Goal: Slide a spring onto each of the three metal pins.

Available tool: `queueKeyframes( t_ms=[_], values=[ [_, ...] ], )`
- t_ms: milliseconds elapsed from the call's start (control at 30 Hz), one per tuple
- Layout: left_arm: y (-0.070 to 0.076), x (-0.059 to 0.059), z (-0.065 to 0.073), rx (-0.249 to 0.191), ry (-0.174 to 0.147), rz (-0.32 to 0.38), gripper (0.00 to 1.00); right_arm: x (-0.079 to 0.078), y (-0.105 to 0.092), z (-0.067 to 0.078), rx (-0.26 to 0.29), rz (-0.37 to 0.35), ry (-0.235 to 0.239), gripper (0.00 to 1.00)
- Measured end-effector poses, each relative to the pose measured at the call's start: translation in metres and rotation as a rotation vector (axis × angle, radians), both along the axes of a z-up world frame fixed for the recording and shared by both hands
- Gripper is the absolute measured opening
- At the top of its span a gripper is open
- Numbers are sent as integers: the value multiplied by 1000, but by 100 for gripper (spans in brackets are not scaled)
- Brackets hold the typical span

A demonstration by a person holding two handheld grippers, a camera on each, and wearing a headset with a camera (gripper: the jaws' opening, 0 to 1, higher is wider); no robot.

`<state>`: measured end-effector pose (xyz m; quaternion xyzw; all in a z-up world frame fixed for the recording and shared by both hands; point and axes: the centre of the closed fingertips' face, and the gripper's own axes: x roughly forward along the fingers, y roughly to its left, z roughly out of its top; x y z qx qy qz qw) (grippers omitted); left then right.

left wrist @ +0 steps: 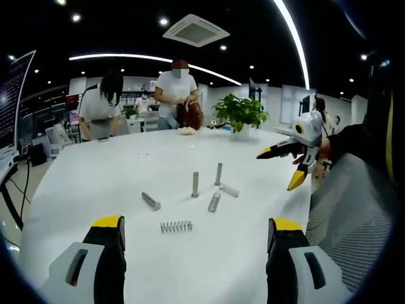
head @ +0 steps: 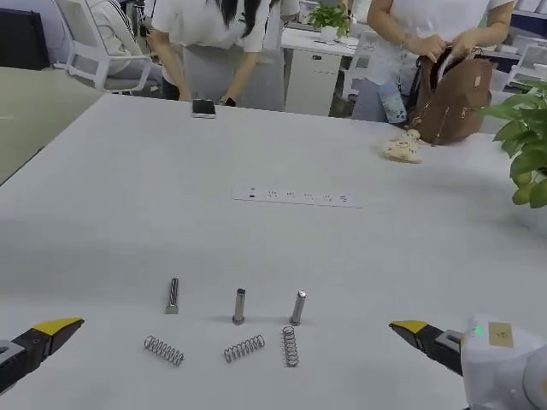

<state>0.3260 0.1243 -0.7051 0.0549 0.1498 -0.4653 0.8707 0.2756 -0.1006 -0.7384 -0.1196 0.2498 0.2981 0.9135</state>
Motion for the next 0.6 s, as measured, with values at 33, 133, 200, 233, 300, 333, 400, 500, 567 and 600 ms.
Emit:
queueKeyframes(
  t_ms=[33,133,200,233,300,333,400,500,567,600],
  values=[
    [0,0,1,1,-2,-1,91,0,0,0,0,-1,-2,96],
    [-1,0,2,7,-7,-6,91,1,0,2,3,-3,-7,96],
    [-1,0,3,10,-9,-7,91,1,-1,3,6,-6,-11,96],
    [0,0,3,10,-9,-7,91,1,-1,3,6,-6,-11,96],
    [0,0,2,13,-5,-6,91,1,-1,3,9,-5,-10,96],
    [0,0,2,15,-4,-6,91,1,0,3,8,-1,-10,96],
    [-2,-1,1,22,-2,-12,91,1,1,3,9,4,-11,96],
    [-4,-1,2,27,-5,-14,91,1,2,4,15,6,-14,96],
    [-4,0,2,22,-6,-10,91,1,2,4,16,6,-17,96],
    [-4,0,2,23,-6,-9,91,1,2,4,17,7,-17,96]
  ],
)
